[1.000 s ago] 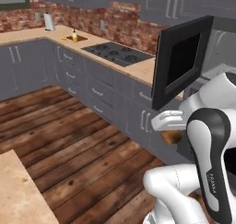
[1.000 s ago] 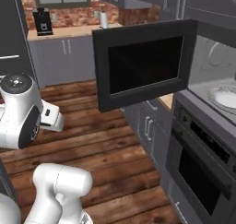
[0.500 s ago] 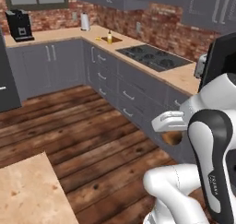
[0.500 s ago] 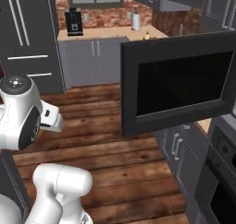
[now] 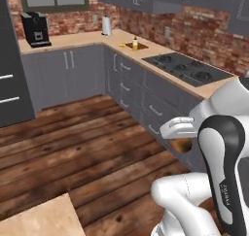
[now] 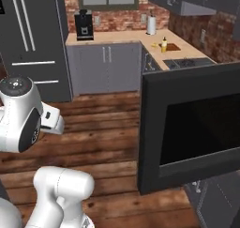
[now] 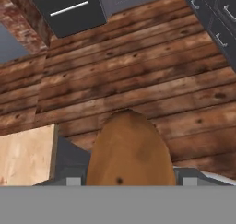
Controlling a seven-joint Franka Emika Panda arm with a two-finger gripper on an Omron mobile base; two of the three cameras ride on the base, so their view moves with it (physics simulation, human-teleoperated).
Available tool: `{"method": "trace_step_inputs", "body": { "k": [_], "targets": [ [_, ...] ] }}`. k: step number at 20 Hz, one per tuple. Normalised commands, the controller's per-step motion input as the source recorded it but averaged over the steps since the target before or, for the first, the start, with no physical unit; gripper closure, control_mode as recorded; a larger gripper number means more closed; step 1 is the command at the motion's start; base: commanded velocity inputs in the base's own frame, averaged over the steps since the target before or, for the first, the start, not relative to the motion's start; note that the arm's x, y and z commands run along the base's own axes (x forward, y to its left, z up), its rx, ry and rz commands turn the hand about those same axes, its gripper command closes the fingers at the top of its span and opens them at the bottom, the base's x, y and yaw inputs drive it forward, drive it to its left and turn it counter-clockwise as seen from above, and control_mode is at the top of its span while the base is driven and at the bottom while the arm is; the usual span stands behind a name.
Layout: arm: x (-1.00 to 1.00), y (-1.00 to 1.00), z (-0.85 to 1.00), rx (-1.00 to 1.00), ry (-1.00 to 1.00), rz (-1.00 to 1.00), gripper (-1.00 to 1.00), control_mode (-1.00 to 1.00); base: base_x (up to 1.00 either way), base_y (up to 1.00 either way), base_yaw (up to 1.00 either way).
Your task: Retrieve the reheated potato from the microwave, then place the potato, cheese, and condiment on the cutting board.
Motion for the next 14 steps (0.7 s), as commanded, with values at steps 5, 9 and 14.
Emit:
{"method": "trace_step_inputs", "body": {
  "k": [5,9,14],
  "targets": [
    [0.00,0.00,0.00,0.00,0.00,0.00,1.00,1.00,0.80,-0.13,0.02],
    [0.00,0.00,0.00,0.00,0.00,0.00,1.00,1.00,0.78,-0.16,0.01],
    [0.00,0.00,0.00,0.00,0.00,0.00,1.00,1.00,0.79,-0.17,0.01]
  ]
}}
